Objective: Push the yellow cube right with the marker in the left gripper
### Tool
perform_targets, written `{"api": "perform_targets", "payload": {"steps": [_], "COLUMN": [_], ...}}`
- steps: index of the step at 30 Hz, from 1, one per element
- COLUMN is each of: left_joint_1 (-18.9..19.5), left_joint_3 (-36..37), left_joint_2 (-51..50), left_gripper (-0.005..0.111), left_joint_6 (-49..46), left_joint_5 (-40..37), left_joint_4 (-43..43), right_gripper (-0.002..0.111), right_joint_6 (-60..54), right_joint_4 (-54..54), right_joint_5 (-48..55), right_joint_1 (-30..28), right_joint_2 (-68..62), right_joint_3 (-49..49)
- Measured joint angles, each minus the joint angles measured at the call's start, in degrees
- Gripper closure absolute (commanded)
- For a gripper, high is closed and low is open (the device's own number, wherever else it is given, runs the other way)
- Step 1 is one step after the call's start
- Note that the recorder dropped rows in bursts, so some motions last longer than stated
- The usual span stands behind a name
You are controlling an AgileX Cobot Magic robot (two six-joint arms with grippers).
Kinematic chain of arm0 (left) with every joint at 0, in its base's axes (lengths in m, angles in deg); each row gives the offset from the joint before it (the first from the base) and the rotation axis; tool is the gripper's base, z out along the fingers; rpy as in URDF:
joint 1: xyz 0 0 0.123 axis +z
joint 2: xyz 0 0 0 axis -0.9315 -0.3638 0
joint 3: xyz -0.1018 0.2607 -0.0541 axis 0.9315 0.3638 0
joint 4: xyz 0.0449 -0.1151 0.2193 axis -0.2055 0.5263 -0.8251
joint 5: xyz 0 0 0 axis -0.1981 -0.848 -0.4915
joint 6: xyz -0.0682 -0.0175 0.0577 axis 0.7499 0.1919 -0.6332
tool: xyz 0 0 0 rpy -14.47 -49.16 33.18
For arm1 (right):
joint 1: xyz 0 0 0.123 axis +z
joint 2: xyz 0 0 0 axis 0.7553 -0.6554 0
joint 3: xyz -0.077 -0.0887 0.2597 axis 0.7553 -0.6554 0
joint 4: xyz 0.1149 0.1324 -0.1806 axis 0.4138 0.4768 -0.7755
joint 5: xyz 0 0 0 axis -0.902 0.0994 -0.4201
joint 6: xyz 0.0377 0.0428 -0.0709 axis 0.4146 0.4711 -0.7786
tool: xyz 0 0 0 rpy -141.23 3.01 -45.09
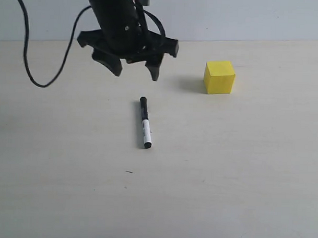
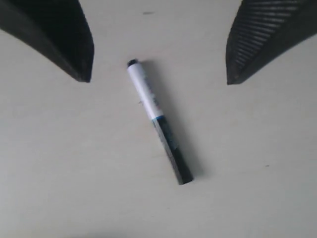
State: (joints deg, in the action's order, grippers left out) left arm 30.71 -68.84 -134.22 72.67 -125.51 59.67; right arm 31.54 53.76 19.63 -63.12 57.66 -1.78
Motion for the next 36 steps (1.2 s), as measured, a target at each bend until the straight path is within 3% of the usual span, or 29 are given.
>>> {"api": "perform_targets", "payload": {"steps": [5,11,16,19,25,30,32,36], "left_joint_1": [0.0,0.0,0.0,0.0,0.0,0.0,0.0,0.0], "left_joint_3": [1.0,15.1,35.3,48.2,62.2,70.3,72.4,75.1], "left_joint_2": [5.6,16.5,29.3,36.6,44.2,50.5,53.0,58.9], "left_gripper": [0.036,0.036,0.036,0.036,0.036,0.037,0.045,0.073], "left_joint_6": [-2.4,-3.2,-1.5,-0.6,0.2,0.3,0.3,0.3], "left_joint_5": [-5.5,-4.8,10.6,24.1,45.4,56.2,58.8,62.1], "left_joint_4": [-9.2,-12.3,-12.7,-12.7,-12.7,-13.3,-13.5,-13.5], "right_gripper": [0.108,0.108,0.108,0.108,0.108,0.108,0.108,0.108], "right_joint_6": [0.0,0.0,0.0,0.0,0.0,0.0,0.0,0.0], "right_joint_4": [0.0,0.0,0.0,0.0,0.0,0.0,0.0,0.0], "right_joint_5": [-0.1,-0.1,-0.1,-0.1,-0.1,-0.1,-0.1,-0.1], "right_joint_1": [0.0,0.0,0.0,0.0,0.0,0.0,0.0,0.0], "right_joint_2": [0.0,0.0,0.0,0.0,0.0,0.0,0.0,0.0], "right_joint_3": [0.0,0.0,0.0,0.0,0.0,0.0,0.0,0.0]}}
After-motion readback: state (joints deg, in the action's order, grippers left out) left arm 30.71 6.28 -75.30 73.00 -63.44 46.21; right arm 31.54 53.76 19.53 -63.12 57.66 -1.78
